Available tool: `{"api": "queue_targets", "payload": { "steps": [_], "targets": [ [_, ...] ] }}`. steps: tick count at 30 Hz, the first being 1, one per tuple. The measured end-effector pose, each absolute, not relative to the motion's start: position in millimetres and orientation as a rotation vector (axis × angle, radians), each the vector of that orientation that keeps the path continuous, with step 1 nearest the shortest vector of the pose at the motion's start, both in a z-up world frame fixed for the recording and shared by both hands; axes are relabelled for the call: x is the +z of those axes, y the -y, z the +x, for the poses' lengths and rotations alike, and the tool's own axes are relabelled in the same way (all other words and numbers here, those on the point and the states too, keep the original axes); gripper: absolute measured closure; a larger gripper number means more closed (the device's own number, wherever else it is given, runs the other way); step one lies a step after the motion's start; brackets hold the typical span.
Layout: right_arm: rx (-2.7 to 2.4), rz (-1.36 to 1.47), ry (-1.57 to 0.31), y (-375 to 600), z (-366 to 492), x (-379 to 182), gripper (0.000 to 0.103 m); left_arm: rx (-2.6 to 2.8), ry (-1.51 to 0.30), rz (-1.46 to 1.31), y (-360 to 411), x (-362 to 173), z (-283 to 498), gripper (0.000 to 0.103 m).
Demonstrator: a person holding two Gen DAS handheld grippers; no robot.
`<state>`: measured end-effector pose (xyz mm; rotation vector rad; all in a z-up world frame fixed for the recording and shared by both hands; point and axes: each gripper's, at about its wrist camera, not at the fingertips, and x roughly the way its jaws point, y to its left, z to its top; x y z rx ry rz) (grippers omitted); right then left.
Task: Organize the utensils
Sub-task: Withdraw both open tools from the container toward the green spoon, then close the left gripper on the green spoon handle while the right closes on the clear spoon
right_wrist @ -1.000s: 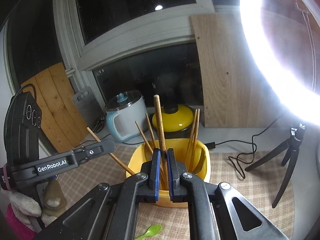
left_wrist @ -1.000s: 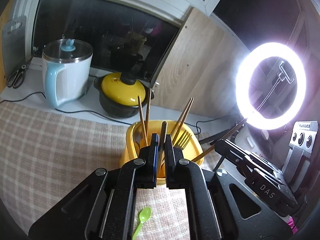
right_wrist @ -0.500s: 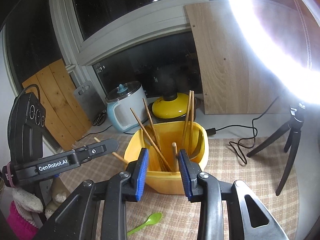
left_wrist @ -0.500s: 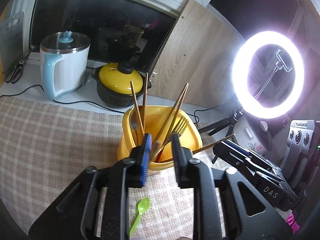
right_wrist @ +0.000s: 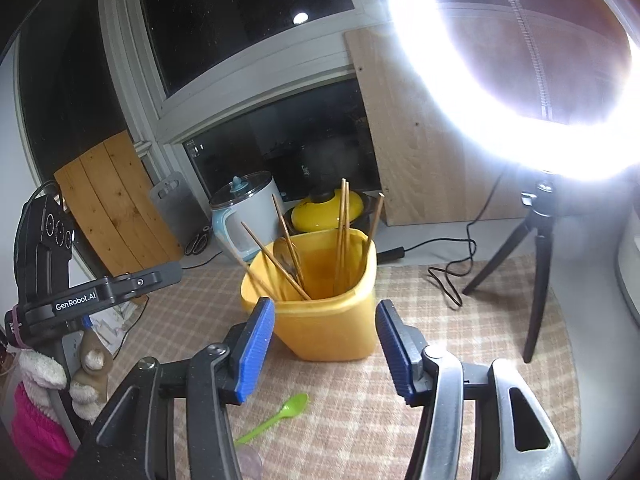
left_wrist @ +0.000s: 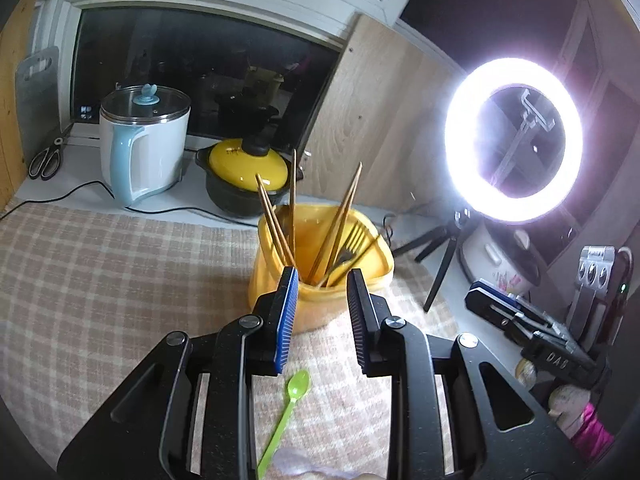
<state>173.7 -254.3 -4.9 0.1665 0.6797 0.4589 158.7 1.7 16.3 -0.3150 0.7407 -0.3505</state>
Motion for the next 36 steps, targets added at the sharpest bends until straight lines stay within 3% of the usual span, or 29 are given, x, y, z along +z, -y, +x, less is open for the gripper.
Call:
{"api": "queue_targets", "payload": {
  "steps": [5,7,8,14,25,27,32,36],
  "targets": [
    [0.486,0.117,-0.698,259.3,157.8,-14.7,0.035,-0.352,-0.757,-0.242,8.0,2.8,145.9,0.079],
    [0.499,0.085,-0.705,259.1,151.8,-21.1,0.027,-0.341,-0.768,-0.227,10.6,-6.5,142.8,0.062],
    [0.505,0.068,-0.707,258.7,148.3,-25.5,0.026,-0.34,-0.786,-0.223,11.7,-13.5,142.0,0.06],
    [0.553,-0.024,-0.762,252.1,132.2,-54.2,0.02,-0.355,-0.926,-0.188,21.1,-55.9,140.1,0.06],
    [0.677,-0.052,-0.907,241.3,116.9,-90.4,0.02,-0.396,-1.096,-0.139,40.4,-110.8,131.4,0.06],
    [0.702,-0.065,-0.951,236.5,114.6,-97.7,0.02,-0.394,-1.12,-0.14,41.2,-119.5,133.7,0.067],
    [0.744,-0.094,-1.015,225.2,110.6,-110.9,0.029,-0.396,-1.178,-0.084,50.2,-137.0,137.4,0.075],
    [0.778,-0.142,-1.054,211.6,106.0,-120.3,0.041,-0.392,-1.203,-0.02,60.6,-146.4,141.0,0.076]
  ]
}}
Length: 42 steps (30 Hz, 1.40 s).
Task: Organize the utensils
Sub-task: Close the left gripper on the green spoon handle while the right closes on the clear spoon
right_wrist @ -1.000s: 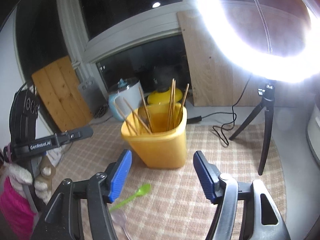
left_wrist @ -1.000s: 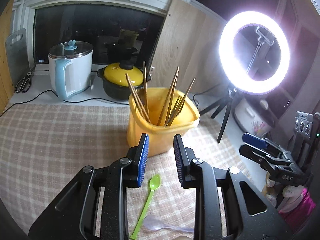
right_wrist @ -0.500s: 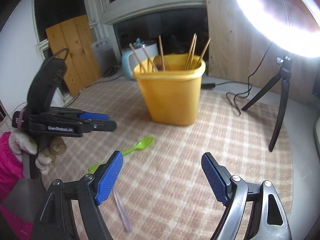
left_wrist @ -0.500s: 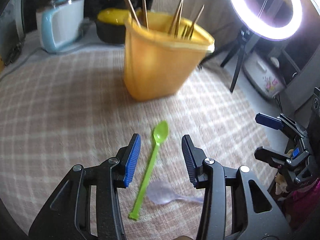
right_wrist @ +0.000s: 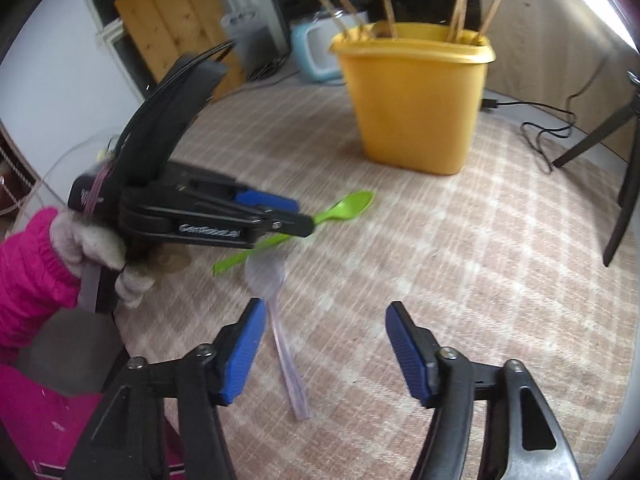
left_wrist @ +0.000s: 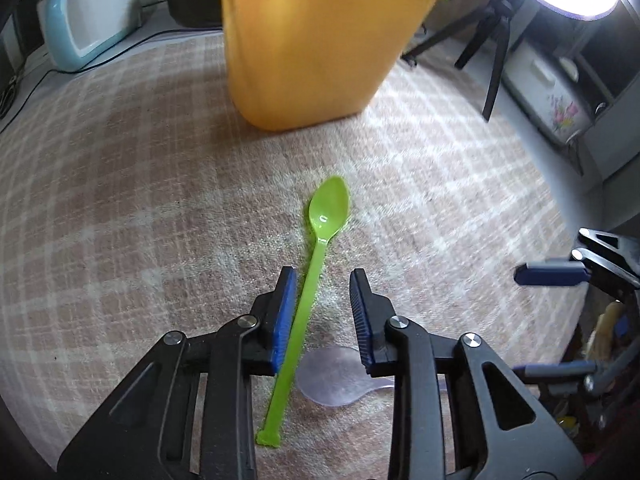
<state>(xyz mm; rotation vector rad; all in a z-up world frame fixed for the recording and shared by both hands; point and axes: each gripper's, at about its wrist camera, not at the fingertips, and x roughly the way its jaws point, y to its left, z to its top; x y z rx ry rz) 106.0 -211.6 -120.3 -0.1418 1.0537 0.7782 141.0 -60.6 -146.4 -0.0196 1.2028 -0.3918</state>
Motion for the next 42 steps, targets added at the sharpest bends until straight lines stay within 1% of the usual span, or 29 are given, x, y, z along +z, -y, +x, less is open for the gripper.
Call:
{"api": "queue_targets", "payload": {
  "steps": [3,6,9,10,17,22,26,27,28,30,31,32,37,42],
  "targets": [
    [0.805,-0.177,-1.078,201.3,101.7,-126.5,0.049,-0.379,-1.213,0.008,64.2,-153.0,143.8,0.076],
    [0.818,-0.216,-1.094,191.9,98.7,-132.5,0.056,-0.364,-1.205,0.007,64.6,-154.9,145.3,0.082],
    [0.831,-0.253,-1.11,182.7,97.6,-138.4,0.061,-0.351,-1.203,-0.004,61.2,-156.7,148.0,0.095],
    [0.836,-0.261,-1.116,179.7,98.7,-139.9,0.063,-0.351,-1.205,-0.015,57.8,-156.9,148.9,0.097],
    [0.859,-0.36,-1.164,151.7,101.8,-156.5,0.066,-0.346,-1.209,-0.087,32.6,-156.9,147.2,0.098],
    [0.846,-0.485,-1.183,128.6,97.9,-167.4,0.072,-0.354,-1.209,-0.109,19.1,-156.0,138.9,0.098],
    [0.819,-0.557,-1.183,112.2,94.6,-172.9,0.074,-0.367,-1.208,-0.124,11.2,-155.3,135.6,0.099],
    [0.811,-0.561,-1.186,110.1,94.1,-173.0,0.077,-0.369,-1.209,-0.129,9.5,-155.3,134.9,0.099],
    [0.804,-0.56,-1.191,108.9,94.3,-173.1,0.085,-0.372,-1.209,-0.131,8.2,-155.4,134.5,0.099],
    [0.787,-0.544,-1.205,109.7,95.1,-176.1,0.091,-0.378,-1.212,-0.133,4.4,-155.6,133.2,0.099],
    [0.78,-0.533,-1.21,108.3,95.6,-175.7,0.097,-0.381,-1.213,-0.136,2.1,-155.1,132.3,0.099],
    [0.772,-0.512,-1.219,108.2,99.0,-174.5,0.099,-0.383,-1.214,-0.139,-0.6,-154.4,131.3,0.099],
    [0.746,-0.348,-1.232,118.2,110.2,-174.0,0.1,-0.375,-1.188,-0.165,-8.5,-147.4,126.9,0.099],
    [0.729,-0.224,-1.184,134.8,115.2,-166.3,0.1,-0.341,-1.146,-0.22,-13.8,-139.8,122.4,0.099]
  ]
}}
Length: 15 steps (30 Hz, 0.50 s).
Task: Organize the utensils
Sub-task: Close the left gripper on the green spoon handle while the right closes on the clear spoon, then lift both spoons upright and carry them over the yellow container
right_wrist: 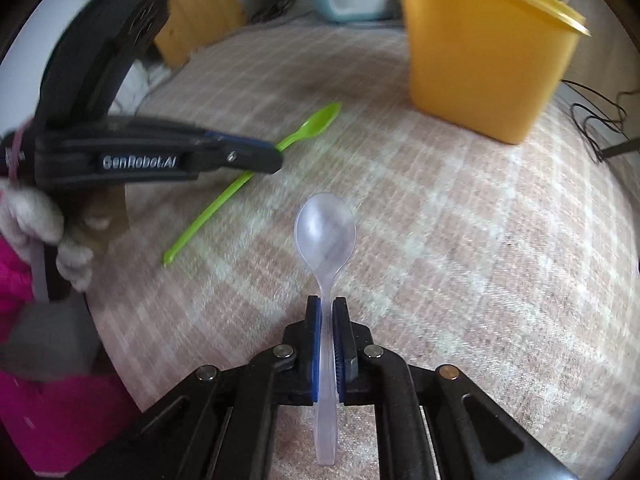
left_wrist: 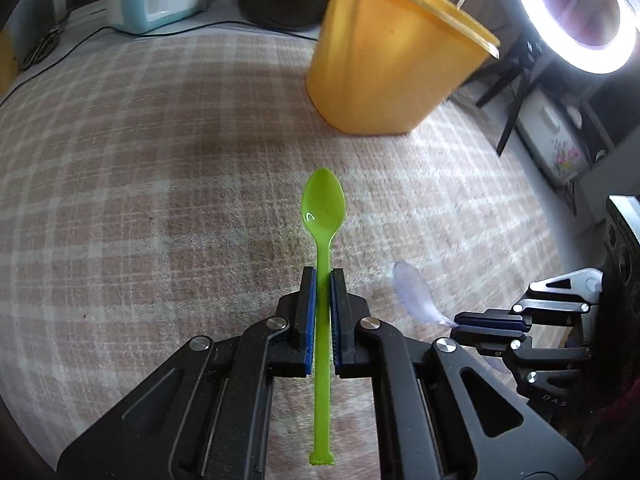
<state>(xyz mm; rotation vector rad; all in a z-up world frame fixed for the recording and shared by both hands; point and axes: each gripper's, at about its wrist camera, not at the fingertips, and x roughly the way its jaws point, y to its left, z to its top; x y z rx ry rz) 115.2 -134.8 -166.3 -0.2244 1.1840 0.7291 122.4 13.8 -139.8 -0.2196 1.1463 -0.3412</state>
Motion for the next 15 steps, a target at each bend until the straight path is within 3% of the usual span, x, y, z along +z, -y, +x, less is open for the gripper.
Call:
{"api": "queue_targets", "payload": {
  "steps": [15],
  "targets": [
    [0.611,-0.006,-1.024,190.7,128.1,-127.8,0.1,-0.343,-0.999,-0.294,-6.5,-97.3,118.1,0.099]
  ]
}}
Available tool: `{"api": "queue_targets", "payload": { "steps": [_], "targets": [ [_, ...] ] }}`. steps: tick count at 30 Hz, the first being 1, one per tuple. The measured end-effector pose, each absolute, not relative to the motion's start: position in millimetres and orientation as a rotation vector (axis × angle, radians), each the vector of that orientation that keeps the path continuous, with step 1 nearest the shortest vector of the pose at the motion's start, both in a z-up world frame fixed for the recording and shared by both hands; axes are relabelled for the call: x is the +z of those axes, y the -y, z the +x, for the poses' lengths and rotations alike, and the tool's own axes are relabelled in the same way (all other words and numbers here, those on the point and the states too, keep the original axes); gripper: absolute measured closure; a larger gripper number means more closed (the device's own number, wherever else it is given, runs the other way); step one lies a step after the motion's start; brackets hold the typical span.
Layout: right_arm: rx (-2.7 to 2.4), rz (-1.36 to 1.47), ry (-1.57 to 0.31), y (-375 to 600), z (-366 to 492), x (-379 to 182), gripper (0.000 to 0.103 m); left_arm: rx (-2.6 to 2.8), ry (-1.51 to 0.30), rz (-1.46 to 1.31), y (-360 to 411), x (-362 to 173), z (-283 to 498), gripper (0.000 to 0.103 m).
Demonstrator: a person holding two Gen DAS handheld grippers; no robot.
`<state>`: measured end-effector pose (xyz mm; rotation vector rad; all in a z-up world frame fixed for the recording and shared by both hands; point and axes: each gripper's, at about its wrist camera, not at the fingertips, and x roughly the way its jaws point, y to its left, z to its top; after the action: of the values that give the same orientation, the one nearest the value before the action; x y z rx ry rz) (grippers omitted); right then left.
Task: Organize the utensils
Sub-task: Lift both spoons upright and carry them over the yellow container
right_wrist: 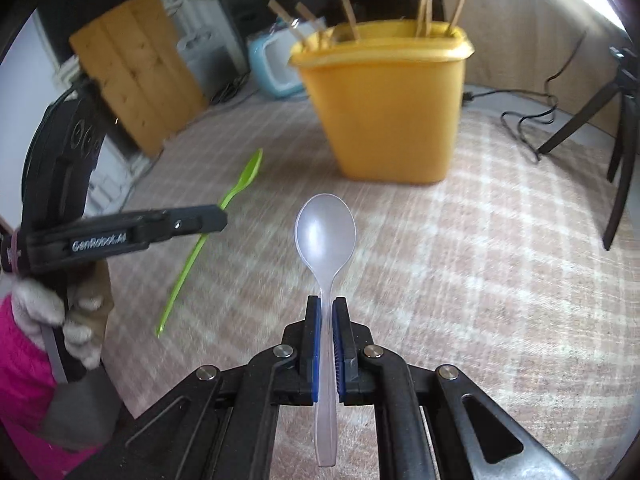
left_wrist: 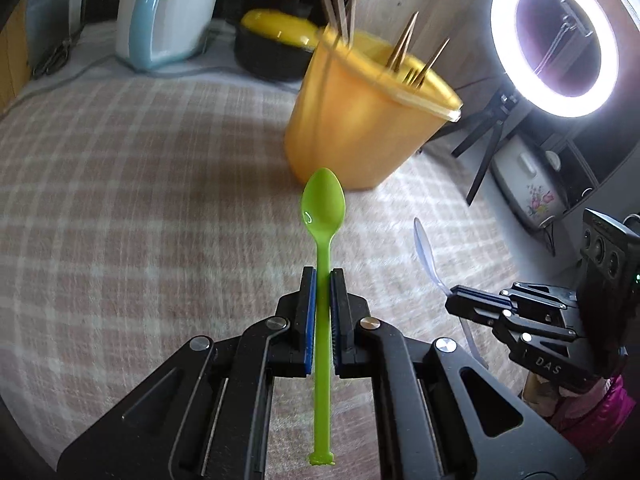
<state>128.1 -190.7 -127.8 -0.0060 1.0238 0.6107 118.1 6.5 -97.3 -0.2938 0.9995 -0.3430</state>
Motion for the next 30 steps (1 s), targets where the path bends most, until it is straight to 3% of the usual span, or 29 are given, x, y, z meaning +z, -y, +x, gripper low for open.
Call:
{"api": "queue_targets", "payload": {
  "steps": [30],
  "targets": [
    [0.507,0.06,-0.694,213.1,189.5,-13.4,0.1,-0.331,-0.676,-0.225,16.7,10.6,183.2,0.099]
  ]
}}
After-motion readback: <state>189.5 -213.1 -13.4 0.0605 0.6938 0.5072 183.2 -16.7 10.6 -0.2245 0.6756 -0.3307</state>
